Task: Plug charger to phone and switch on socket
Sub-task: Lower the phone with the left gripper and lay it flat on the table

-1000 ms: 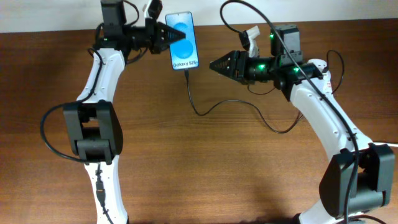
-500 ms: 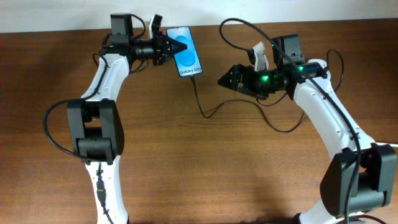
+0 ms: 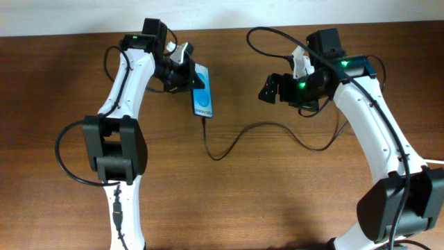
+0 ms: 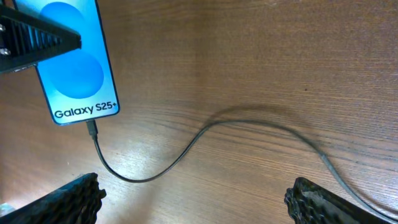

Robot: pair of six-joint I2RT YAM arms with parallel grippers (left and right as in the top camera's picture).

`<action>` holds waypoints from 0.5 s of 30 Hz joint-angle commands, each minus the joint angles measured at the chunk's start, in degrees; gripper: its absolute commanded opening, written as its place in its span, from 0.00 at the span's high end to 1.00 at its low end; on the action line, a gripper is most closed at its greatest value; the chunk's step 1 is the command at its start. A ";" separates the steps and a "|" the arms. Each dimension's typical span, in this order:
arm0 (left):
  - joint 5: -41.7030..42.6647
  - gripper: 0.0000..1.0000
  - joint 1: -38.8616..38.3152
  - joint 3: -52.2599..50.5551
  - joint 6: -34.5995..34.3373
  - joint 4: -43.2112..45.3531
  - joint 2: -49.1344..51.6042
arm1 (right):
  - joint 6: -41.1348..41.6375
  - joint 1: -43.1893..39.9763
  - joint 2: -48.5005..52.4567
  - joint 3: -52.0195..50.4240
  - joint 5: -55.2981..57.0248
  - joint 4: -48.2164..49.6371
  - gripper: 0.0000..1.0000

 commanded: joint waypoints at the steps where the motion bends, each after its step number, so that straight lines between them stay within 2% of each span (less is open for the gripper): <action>1: -2.08 1.00 1.88 1.09 9.09 -0.35 0.15 | -2.10 -0.37 0.04 1.29 1.09 -0.55 0.02; 3: -2.05 1.00 2.38 1.09 11.82 -0.35 0.79 | -2.14 -0.37 0.04 1.29 1.09 -0.81 0.02; 6: -1.44 1.00 2.40 1.09 11.89 0.13 3.67 | -2.12 -0.37 0.04 1.29 1.07 -0.83 0.02; 9: -0.83 1.00 2.25 1.09 8.52 0.68 6.75 | -2.12 -0.37 0.04 1.29 1.07 -0.98 0.02; 13: -2.10 1.00 2.21 1.09 7.72 1.40 7.30 | -2.12 -0.37 0.04 1.29 1.09 -0.98 0.02; 15: -2.56 1.00 2.14 1.09 3.58 1.60 7.72 | -2.10 -0.37 0.04 1.29 1.09 -0.96 0.02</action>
